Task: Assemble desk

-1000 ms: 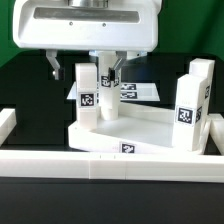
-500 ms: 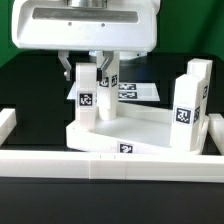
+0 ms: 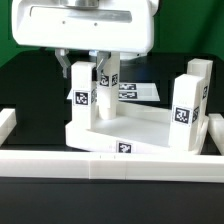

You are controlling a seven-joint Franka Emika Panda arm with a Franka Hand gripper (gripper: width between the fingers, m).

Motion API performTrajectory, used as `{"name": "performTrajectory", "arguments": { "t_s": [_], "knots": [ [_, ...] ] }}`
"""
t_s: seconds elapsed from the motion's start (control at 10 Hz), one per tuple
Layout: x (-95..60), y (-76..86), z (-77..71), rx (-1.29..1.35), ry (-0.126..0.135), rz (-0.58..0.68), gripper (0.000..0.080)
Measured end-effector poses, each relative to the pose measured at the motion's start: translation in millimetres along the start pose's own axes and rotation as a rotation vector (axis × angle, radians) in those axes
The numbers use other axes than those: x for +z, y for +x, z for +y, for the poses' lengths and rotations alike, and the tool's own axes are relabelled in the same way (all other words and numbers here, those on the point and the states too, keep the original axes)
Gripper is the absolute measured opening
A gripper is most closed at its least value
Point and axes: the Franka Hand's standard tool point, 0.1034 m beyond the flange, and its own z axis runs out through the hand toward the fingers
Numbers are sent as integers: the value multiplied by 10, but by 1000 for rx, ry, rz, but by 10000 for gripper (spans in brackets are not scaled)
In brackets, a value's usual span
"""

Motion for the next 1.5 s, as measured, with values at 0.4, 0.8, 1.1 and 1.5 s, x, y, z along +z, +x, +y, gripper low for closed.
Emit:
{"name": "performTrajectory", "arguments": {
  "t_s": [0.4, 0.8, 1.1, 1.5],
  "knots": [
    [19, -64, 10, 349, 14, -31, 291],
    [13, -105, 48, 550, 2, -56, 314],
    [14, -109, 59, 616, -3, -56, 324],
    [-176, -113, -122, 598, 31, -64, 616]
  ]
}}
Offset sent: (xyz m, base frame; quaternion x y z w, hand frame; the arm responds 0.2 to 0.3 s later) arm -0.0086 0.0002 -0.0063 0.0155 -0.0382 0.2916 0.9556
